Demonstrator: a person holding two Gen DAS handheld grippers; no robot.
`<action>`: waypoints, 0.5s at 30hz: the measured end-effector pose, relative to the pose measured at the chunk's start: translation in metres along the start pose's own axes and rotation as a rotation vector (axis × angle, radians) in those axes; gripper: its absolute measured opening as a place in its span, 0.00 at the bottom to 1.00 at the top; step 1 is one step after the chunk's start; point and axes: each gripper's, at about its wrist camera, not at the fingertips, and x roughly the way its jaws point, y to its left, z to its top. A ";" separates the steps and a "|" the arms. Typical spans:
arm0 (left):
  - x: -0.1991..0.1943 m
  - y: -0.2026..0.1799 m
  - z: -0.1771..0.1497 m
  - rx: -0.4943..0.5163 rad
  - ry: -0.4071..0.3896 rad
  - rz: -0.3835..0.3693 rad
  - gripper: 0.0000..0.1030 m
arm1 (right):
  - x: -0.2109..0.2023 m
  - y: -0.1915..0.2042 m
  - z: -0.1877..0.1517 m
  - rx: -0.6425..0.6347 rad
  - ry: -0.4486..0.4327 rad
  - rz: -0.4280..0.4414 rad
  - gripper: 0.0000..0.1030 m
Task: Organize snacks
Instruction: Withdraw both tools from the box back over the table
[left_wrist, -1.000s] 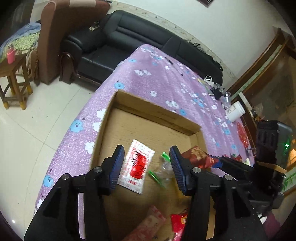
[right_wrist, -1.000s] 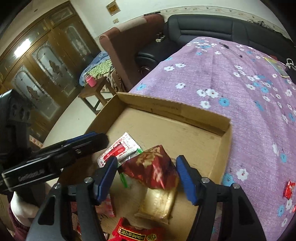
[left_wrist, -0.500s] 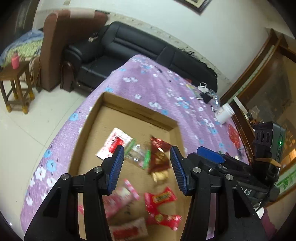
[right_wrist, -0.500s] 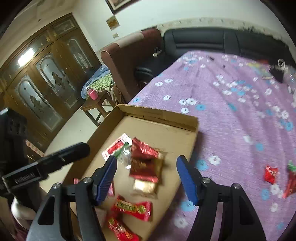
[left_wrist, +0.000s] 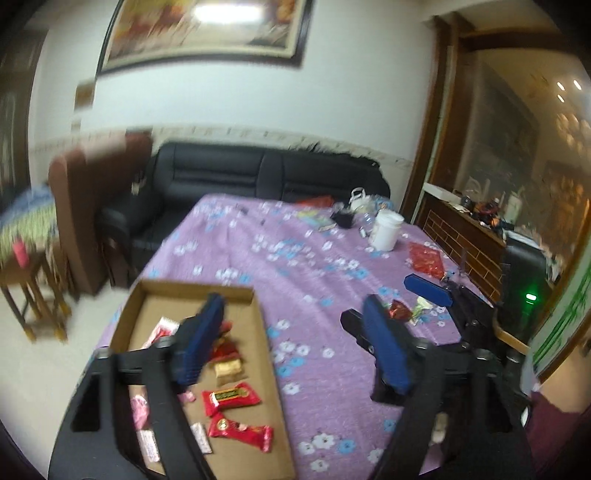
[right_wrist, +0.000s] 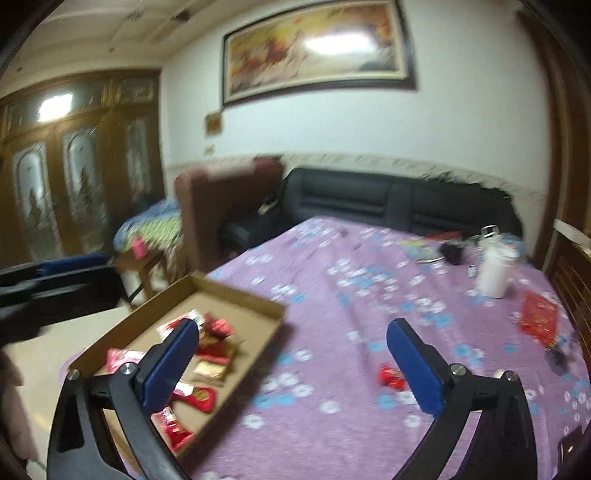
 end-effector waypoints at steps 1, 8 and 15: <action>-0.002 -0.011 -0.002 0.030 -0.010 0.003 0.78 | -0.002 -0.007 -0.002 0.016 -0.006 -0.012 1.00; 0.037 -0.055 -0.035 0.029 0.140 -0.150 0.79 | 0.003 -0.073 -0.034 0.182 0.131 -0.076 1.00; 0.092 -0.086 -0.057 0.002 0.298 -0.208 0.78 | -0.003 -0.159 -0.075 0.366 0.226 -0.190 1.00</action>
